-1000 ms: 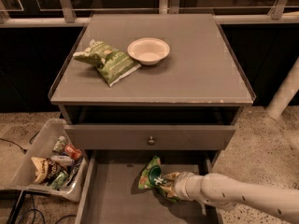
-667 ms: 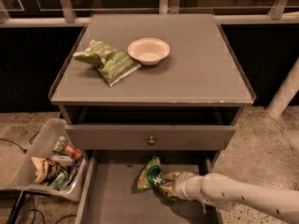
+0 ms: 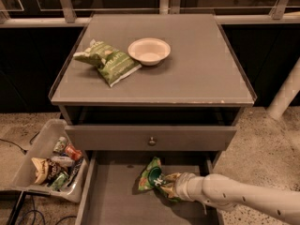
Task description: Place green rice chip bag into middle drawer
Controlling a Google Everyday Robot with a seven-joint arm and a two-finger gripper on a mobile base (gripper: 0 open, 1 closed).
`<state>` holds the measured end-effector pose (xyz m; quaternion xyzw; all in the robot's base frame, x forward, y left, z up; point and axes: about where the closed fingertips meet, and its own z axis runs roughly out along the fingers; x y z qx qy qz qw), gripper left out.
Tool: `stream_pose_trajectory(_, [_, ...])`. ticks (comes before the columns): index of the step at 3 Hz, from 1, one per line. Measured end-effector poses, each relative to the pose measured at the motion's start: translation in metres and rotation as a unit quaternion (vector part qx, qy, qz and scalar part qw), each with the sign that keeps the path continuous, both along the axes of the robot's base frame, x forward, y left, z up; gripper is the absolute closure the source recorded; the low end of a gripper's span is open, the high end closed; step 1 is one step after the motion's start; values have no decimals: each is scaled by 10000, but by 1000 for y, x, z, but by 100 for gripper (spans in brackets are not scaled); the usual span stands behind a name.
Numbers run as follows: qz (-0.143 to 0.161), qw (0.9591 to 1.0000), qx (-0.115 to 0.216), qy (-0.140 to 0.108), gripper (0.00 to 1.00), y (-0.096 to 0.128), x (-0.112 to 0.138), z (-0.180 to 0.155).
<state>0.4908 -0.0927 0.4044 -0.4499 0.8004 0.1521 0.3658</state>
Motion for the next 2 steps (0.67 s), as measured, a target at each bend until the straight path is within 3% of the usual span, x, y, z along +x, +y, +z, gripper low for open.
stream_pose_trajectory(2, [0,10000,0,0,11,0,0,0])
